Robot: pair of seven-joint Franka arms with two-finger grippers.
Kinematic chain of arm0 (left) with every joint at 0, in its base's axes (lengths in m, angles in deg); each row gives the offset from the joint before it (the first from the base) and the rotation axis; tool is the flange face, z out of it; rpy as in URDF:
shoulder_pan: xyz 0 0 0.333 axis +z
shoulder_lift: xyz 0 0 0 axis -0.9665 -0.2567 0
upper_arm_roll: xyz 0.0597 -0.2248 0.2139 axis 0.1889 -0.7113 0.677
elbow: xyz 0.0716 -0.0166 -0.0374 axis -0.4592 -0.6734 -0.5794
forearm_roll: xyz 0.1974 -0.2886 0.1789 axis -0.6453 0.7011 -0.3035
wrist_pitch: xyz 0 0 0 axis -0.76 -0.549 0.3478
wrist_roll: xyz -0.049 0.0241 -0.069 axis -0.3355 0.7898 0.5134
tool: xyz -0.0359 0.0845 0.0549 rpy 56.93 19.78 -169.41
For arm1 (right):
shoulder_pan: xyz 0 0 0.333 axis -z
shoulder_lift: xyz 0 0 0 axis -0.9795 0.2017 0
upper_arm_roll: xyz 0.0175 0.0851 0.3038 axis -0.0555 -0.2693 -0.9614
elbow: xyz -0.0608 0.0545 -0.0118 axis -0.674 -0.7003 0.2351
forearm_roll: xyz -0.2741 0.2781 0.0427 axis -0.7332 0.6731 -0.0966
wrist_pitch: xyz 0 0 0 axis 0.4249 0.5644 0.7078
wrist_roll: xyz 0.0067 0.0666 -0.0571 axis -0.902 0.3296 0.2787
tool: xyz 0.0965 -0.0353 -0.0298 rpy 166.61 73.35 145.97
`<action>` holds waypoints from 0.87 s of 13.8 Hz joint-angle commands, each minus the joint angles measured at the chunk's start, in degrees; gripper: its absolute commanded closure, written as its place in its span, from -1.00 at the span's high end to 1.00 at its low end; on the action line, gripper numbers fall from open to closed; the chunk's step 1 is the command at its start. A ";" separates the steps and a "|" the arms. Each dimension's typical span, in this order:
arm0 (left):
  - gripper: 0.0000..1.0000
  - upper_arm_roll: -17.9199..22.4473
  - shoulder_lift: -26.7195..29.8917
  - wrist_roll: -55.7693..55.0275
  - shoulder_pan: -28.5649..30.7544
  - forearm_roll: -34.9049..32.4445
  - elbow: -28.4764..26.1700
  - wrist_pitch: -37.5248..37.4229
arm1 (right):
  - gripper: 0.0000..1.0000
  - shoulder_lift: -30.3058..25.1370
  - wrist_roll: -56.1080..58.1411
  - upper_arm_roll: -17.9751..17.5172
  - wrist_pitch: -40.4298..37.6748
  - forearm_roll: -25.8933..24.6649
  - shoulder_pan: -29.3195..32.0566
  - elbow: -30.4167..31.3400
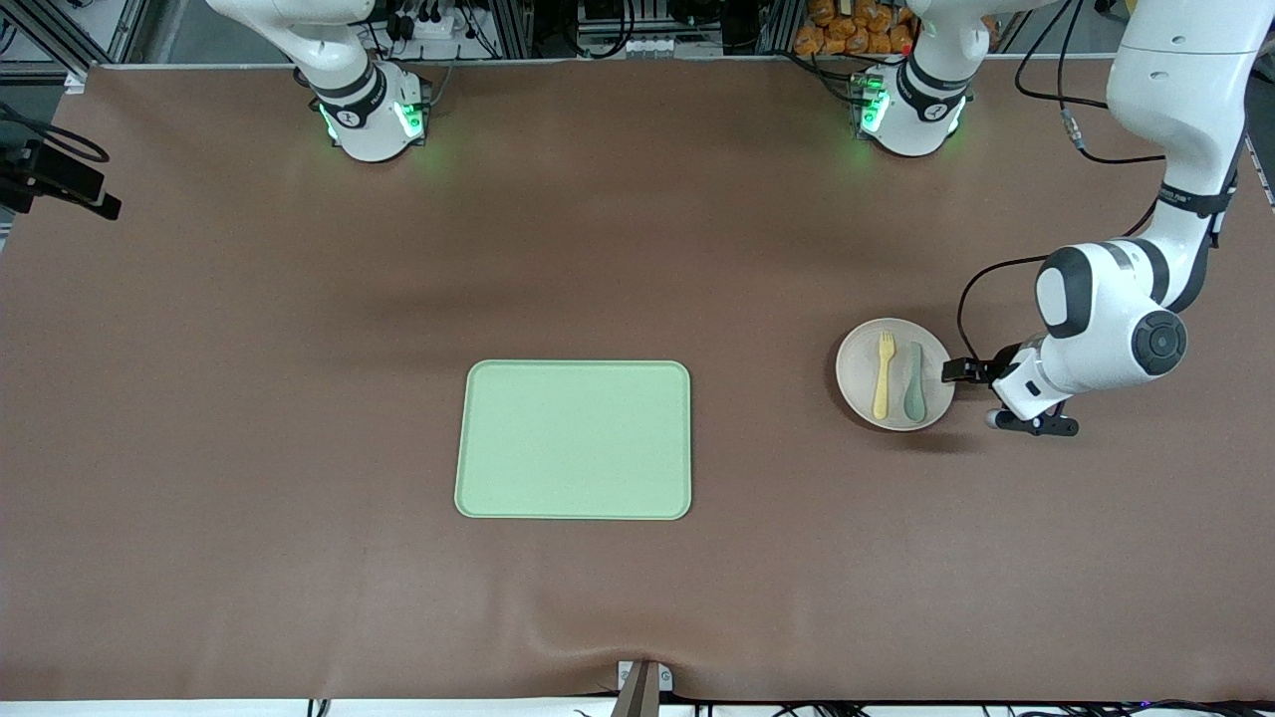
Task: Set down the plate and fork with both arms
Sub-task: 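Lower the left gripper and pinch the white plate's rim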
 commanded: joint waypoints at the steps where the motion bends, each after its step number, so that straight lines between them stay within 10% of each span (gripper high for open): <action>1: 0.39 -0.66 -0.73 2.23 0.84 1.60 -0.32 1.50 | 1.00 -0.80 -0.65 -0.23 -0.15 0.46 0.59 0.85; 12: -0.17 -1.27 -1.61 6.88 0.84 5.03 -0.14 1.59 | 1.00 -0.80 -0.65 -0.23 -0.15 0.46 0.76 0.85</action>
